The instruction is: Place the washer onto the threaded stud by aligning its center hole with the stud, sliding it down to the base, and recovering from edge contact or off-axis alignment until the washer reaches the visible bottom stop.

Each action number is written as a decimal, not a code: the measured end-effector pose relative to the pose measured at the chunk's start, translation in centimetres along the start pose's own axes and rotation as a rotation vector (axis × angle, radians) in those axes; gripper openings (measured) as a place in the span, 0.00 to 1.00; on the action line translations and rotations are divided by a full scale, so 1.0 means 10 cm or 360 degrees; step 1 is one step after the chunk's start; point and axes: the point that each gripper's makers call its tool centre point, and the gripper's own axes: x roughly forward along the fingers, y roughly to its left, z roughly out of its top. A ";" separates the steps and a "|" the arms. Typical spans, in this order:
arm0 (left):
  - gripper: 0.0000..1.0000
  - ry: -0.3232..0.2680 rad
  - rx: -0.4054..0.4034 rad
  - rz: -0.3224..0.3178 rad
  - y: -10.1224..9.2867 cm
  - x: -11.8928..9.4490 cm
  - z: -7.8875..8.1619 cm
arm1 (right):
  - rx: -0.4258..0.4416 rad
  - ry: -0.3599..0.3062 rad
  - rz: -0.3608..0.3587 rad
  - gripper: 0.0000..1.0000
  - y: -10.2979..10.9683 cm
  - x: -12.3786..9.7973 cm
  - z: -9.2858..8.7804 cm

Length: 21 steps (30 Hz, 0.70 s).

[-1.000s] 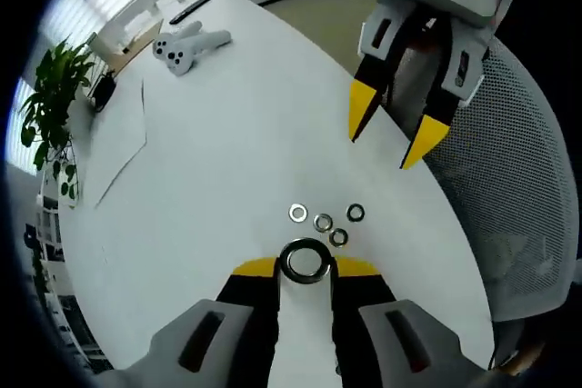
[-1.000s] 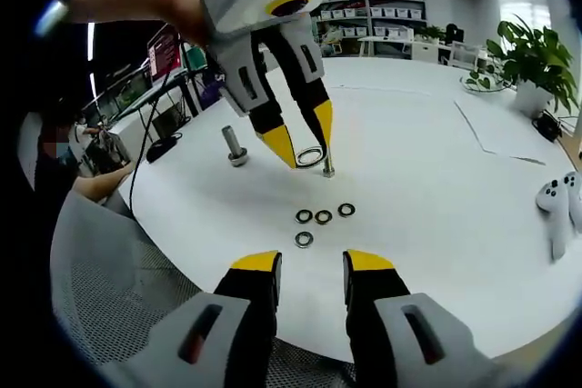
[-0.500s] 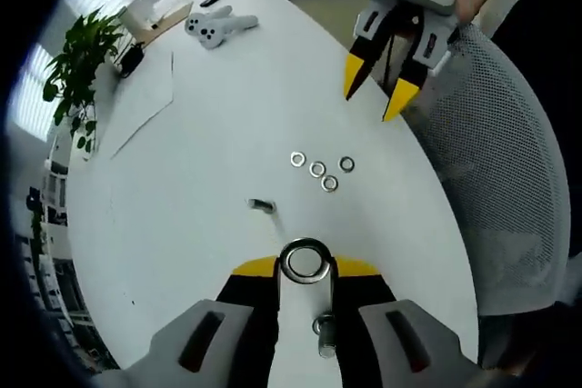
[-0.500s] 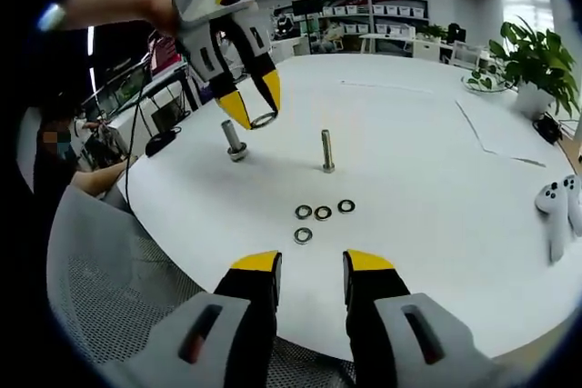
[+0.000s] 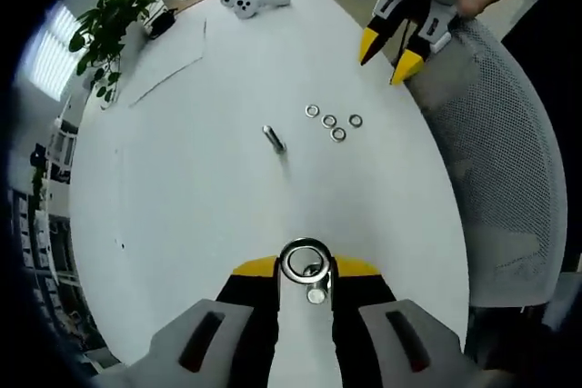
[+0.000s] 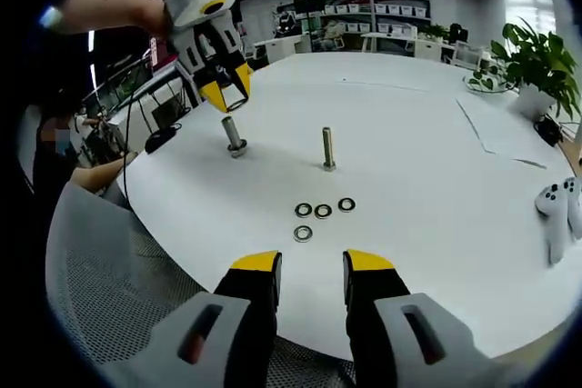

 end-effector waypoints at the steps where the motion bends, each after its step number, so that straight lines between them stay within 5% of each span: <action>1: 0.19 0.0001 -0.0009 0.0002 0.00 -0.01 -0.03 | 0.0000 0.0001 0.0002 0.30 0.00 0.00 0.00; 9: 0.19 0.0031 -0.0061 -0.0008 -0.01 0.01 -0.24 | -0.0001 0.0007 0.0002 0.30 0.00 0.01 -0.01; 21: 0.19 0.0045 -0.0106 -0.0031 -0.08 0.14 -0.35 | -0.0001 0.0012 -0.0001 0.30 -0.01 0.01 -0.01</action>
